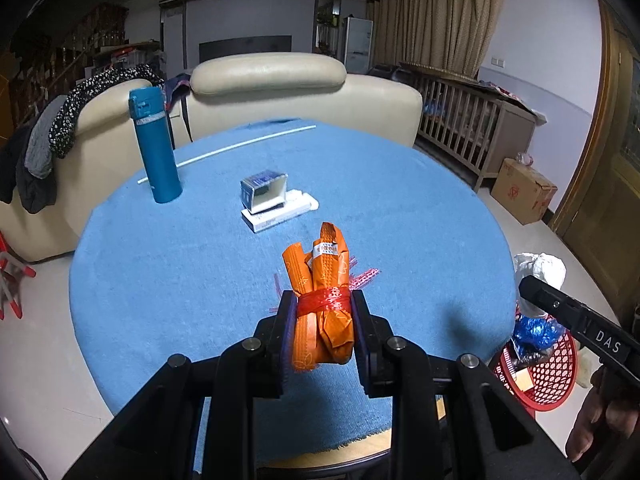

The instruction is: Collect trash

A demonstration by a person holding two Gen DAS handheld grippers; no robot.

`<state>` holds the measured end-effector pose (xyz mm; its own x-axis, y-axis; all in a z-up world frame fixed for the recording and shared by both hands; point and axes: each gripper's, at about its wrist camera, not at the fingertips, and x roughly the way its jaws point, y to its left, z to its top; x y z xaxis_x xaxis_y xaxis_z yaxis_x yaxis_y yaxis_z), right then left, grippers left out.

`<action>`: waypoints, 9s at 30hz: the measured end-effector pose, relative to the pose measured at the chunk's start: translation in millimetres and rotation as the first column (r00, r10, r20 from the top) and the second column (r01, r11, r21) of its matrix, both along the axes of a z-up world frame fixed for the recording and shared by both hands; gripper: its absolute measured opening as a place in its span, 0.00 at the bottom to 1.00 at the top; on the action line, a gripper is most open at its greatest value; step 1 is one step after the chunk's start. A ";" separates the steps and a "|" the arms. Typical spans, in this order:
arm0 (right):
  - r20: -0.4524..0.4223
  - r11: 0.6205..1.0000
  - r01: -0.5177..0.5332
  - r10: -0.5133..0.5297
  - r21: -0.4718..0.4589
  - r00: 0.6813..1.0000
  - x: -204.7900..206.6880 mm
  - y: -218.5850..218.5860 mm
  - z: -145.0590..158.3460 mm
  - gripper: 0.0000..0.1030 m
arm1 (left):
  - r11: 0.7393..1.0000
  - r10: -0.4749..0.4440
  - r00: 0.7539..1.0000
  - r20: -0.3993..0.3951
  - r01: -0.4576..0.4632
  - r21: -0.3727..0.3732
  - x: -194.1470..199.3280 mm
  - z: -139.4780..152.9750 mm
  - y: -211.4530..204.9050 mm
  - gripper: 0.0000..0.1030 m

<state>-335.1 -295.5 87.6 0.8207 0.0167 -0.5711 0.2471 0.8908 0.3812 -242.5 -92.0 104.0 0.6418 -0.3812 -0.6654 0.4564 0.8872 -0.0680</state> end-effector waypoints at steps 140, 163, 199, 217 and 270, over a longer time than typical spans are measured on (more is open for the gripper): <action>-0.234 1.000 -0.003 0.006 0.015 0.972 24.8 -3.3 -74.8 0.78 | 0.969 0.248 0.947 -0.202 -0.239 0.069 78.9 -86.6 65.8 0.71; -0.253 0.975 -0.189 0.154 -0.119 0.955 161.1 54.4 -42.0 0.78 | 0.972 0.233 0.955 -0.185 -0.227 0.052 131.1 -105.6 65.2 0.78; -0.285 0.870 -0.400 0.321 -0.287 0.903 356.3 112.8 -43.7 0.57 | 0.975 0.201 0.969 -0.144 -0.183 0.129 129.0 -115.6 49.8 0.93; -0.219 0.974 -0.105 0.059 -0.202 0.974 166.2 9.2 -54.5 0.57 | 0.973 0.206 0.968 -0.142 -0.187 0.133 131.0 -114.4 48.2 0.93; -0.152 0.987 -0.077 0.056 -0.140 0.987 106.8 -2.1 -60.7 0.56 | 0.977 -0.096 0.969 -0.226 0.135 0.167 225.3 -87.3 -5.5 0.47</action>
